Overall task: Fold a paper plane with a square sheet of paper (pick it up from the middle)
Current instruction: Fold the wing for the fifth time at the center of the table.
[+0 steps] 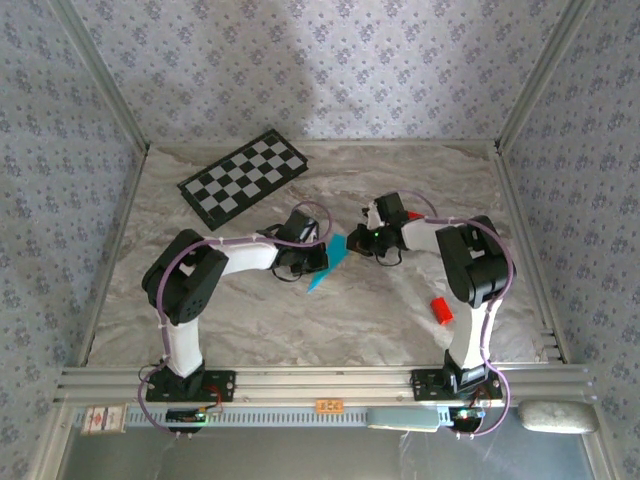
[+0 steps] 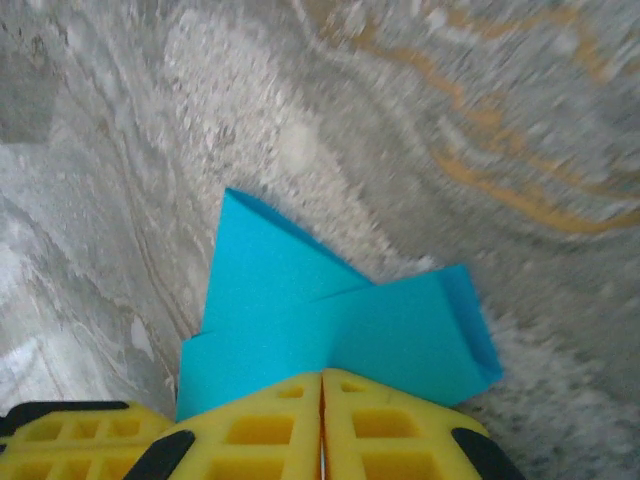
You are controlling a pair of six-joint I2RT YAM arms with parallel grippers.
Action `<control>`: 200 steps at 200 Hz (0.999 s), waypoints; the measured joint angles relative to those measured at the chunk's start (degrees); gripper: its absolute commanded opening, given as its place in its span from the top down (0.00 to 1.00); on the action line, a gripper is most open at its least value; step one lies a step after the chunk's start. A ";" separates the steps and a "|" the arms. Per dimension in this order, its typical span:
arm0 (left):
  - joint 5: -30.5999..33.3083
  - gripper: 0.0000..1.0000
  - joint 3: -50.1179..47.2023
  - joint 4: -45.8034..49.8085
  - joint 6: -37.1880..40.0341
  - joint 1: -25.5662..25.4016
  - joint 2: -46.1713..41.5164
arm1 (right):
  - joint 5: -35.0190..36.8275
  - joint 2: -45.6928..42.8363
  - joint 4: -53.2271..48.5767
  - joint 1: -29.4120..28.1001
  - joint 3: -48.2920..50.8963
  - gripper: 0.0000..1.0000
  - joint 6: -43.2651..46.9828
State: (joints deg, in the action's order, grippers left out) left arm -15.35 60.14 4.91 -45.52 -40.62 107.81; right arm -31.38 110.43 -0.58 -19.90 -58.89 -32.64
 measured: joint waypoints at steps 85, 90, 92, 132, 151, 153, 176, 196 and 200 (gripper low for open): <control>-0.22 1.00 0.17 -0.37 0.02 0.00 0.26 | 6.43 -0.90 -0.90 4.92 -1.79 0.90 0.17; -0.24 1.00 0.17 -0.35 0.02 0.00 0.28 | 6.75 -1.33 -0.96 4.90 -1.73 0.90 0.42; -0.24 1.00 0.17 -0.35 0.02 0.00 0.28 | 6.93 -1.64 -0.94 4.81 -1.66 0.89 0.57; -0.26 1.00 0.74 0.85 0.24 0.00 0.31 | 6.08 -8.37 -0.24 1.68 0.66 0.89 1.20; -0.31 1.00 1.07 1.51 0.66 0.00 0.31 | 3.37 -8.15 0.44 -0.11 0.68 0.89 1.07; -0.31 1.00 1.11 1.57 0.68 0.00 0.31 | 2.97 -7.98 0.48 -0.35 0.68 0.89 0.94; -0.46 1.00 1.46 2.45 1.20 0.00 0.31 | 0.28 -5.46 0.70 -2.34 0.68 0.89 0.50; -0.50 1.00 1.88 3.21 1.77 0.00 0.31 | -1.07 -2.82 0.79 -3.15 0.68 0.89 0.07; -0.59 1.00 1.97 3.34 1.90 0.00 0.31 | -1.20 -2.29 0.68 -3.19 0.68 0.89 0.04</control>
State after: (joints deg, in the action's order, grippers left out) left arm -15.94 62.11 8.25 -43.62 -40.62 108.12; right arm -32.58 108.14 0.10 -23.09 -58.22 -32.60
